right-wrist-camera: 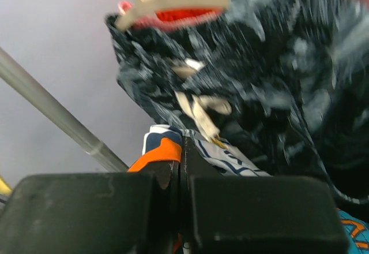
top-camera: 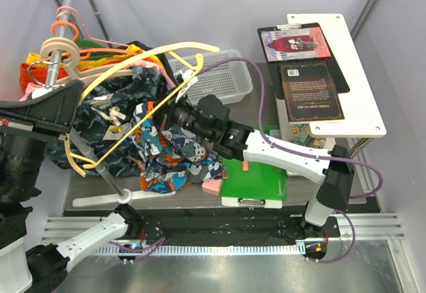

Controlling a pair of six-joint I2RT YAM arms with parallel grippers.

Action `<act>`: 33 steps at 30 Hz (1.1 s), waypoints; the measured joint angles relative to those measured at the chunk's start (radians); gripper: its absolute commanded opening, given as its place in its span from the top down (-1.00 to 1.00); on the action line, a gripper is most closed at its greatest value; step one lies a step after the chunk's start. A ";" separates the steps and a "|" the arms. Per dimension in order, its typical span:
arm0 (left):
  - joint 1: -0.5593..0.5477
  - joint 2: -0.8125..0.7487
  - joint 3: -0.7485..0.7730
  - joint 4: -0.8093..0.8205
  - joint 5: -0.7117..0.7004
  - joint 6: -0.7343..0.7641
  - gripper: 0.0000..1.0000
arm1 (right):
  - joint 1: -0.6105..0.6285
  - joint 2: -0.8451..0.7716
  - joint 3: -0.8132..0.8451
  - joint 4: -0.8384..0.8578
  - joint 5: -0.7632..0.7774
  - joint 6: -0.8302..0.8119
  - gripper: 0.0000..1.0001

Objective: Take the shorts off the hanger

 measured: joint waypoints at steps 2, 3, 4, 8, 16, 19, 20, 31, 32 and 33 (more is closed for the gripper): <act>0.000 0.010 -0.001 -0.006 0.008 -0.002 1.00 | 0.000 0.001 -0.047 -0.005 0.005 0.005 0.98; 0.000 0.013 -0.003 -0.006 0.012 -0.003 0.99 | 0.000 0.002 -0.066 -0.015 0.008 0.012 0.98; 0.000 0.014 -0.008 -0.005 0.015 -0.004 0.99 | 0.000 0.008 -0.077 -0.029 0.010 0.020 0.98; 0.000 0.009 -0.053 0.008 0.020 -0.015 0.99 | 0.002 0.022 -0.114 -0.069 0.011 0.047 0.98; 0.000 0.000 -0.118 -0.001 0.021 -0.023 0.99 | 0.009 0.021 -0.220 -0.286 0.019 -0.011 0.97; 0.000 -0.006 -0.118 -0.006 0.022 -0.024 1.00 | 0.009 0.035 -0.219 -0.389 0.042 -0.077 0.72; 0.000 -0.009 -0.118 -0.008 0.023 -0.025 0.99 | 0.010 0.044 -0.219 -0.420 0.052 -0.100 0.62; 0.000 -0.032 -0.146 -0.021 0.031 -0.026 1.00 | 0.016 0.249 -0.092 -0.735 0.115 -0.308 -0.73; 0.000 -0.032 -0.148 -0.025 0.034 -0.026 1.00 | 0.021 0.249 -0.092 -0.754 0.121 -0.331 -0.76; 0.000 -0.032 -0.150 -0.031 0.037 -0.026 0.99 | 0.026 0.248 -0.092 -0.760 0.126 -0.344 -0.89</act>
